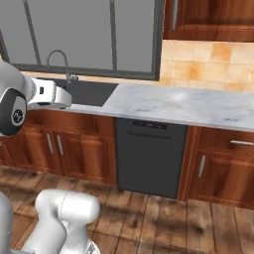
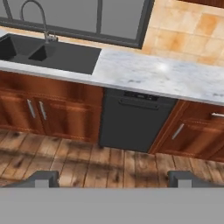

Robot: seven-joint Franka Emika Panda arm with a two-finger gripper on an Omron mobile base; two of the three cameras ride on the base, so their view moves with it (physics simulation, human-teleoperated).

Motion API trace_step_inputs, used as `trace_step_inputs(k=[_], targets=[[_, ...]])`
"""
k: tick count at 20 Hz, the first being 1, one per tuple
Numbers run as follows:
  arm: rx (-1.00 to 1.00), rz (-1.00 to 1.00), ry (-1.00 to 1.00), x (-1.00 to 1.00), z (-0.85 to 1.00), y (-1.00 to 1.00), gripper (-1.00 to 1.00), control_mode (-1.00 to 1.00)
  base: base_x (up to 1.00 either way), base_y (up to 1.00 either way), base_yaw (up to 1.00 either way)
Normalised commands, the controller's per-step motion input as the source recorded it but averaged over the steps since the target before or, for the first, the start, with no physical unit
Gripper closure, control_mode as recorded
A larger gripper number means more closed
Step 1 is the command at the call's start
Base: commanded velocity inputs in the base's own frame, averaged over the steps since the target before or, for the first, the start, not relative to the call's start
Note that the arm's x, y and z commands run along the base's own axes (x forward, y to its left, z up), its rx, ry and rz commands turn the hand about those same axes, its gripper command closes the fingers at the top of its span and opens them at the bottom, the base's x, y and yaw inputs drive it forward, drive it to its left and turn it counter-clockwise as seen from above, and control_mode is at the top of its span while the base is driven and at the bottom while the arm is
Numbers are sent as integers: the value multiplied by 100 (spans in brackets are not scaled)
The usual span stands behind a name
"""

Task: Pick the honey bottle and honey bottle from the counter and place them in the cabinets closest to them.

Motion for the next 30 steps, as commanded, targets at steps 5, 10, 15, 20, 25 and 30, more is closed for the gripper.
trace_step_inputs(k=[5,10,15,20,25,30], targets=[[0,0,0,0,0,0,-100,100,-7,100,0],[0,0,0,0,0,0,-100,100,-16,100,0],[0,0,0,0,0,0,-100,100,-24,100,0],[0,0,0,0,0,0,-100,100,-23,100,3],[0,0,0,0,0,0,-100,100,-19,100,0],[0,0,0,0,0,0,-100,100,-22,100,0]])
